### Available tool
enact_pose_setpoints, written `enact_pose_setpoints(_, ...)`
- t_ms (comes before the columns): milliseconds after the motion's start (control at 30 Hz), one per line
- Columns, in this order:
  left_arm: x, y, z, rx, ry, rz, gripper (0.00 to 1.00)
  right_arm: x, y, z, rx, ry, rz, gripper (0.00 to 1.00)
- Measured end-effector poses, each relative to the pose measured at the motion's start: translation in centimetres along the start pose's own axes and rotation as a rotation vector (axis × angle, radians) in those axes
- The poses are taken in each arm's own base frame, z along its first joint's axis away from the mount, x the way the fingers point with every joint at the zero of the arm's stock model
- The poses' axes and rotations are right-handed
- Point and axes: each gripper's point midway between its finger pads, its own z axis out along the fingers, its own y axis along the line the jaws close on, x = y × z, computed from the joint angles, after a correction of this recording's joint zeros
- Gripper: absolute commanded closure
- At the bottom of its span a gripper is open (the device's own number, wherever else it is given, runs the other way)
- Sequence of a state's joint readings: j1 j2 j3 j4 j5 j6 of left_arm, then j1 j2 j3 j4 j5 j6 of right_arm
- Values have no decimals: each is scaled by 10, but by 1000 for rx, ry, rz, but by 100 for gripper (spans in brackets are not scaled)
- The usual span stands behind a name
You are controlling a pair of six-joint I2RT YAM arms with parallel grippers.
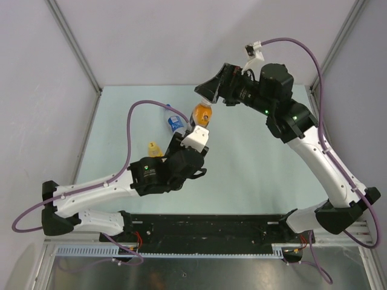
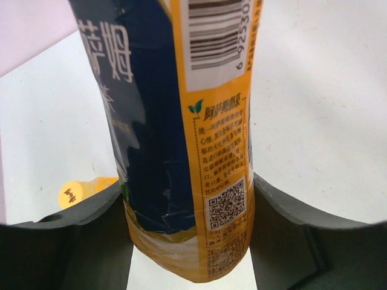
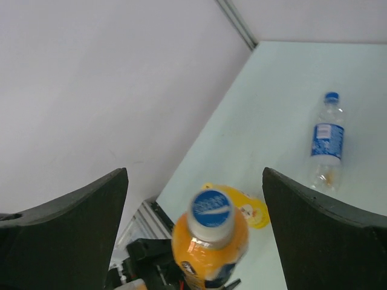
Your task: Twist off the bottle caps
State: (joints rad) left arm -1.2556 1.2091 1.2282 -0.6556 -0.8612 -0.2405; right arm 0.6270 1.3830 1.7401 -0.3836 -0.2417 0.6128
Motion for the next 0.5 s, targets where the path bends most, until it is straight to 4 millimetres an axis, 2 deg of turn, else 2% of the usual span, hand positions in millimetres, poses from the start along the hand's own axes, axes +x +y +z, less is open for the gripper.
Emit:
enact_pose_setpoints(167, -2, 9, -1, -66, 2, -5, 100, 18, -24, 8, 117, 53, 2, 10)
enact_pose_setpoints(267, -1, 14, -2, -90, 8, -5, 100, 26, -34, 10, 156, 79, 6, 25)
enact_pose_setpoints(400, 2, 16, -2, -103, 21, 10, 100, 27, -30, 11, 144, 78, 9, 45)
enact_pose_setpoints(500, 4, 16, -2, -107, 26, 17, 100, 28, -25, 13, 118, 78, 13, 66)
